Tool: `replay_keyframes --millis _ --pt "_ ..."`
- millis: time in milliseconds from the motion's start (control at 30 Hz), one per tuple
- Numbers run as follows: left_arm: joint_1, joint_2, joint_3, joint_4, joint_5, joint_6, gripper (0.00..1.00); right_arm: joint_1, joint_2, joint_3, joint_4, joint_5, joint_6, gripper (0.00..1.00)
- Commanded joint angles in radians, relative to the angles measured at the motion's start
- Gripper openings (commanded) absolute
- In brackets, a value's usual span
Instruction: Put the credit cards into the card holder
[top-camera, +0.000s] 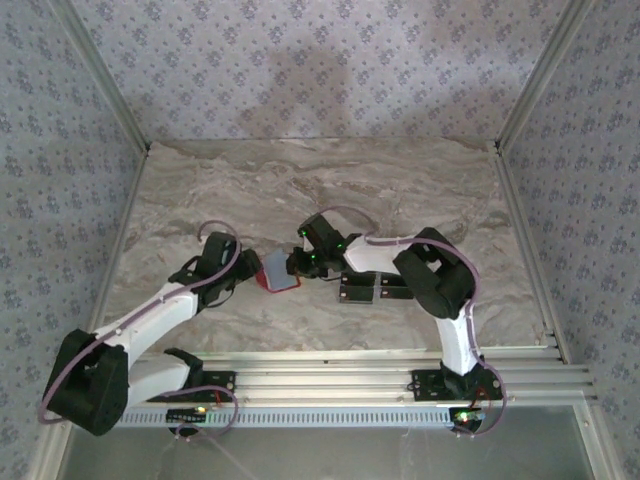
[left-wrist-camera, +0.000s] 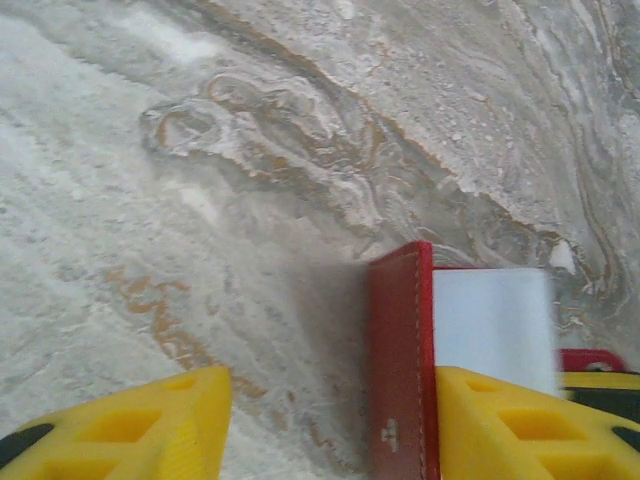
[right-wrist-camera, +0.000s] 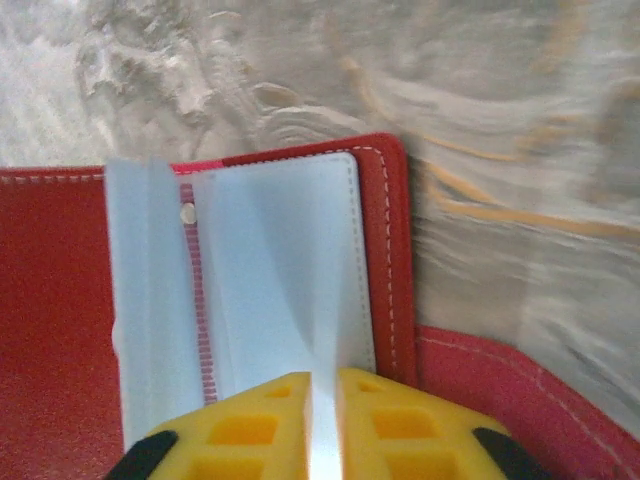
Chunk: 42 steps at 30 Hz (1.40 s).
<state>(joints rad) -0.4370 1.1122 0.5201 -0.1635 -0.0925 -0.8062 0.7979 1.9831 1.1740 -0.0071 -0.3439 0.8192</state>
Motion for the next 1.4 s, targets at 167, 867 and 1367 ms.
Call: replay_keyframes --millis 167,867,1367 --pt "0.034 -0.051 -0.066 -0.037 -0.029 -0.021 0.46 -0.010 -0.133 0.068 -0.238 0.159 -0.111 0.30" --pt "0.106 0.133 -0.021 -0.013 -0.049 0.044 0.33 0.058 0.061 0.256 -0.322 0.112 -0.236 0.38" --pt "0.190 0.277 0.071 0.063 0.055 0.168 0.42 0.061 0.137 0.281 -0.297 0.041 -0.202 0.47"
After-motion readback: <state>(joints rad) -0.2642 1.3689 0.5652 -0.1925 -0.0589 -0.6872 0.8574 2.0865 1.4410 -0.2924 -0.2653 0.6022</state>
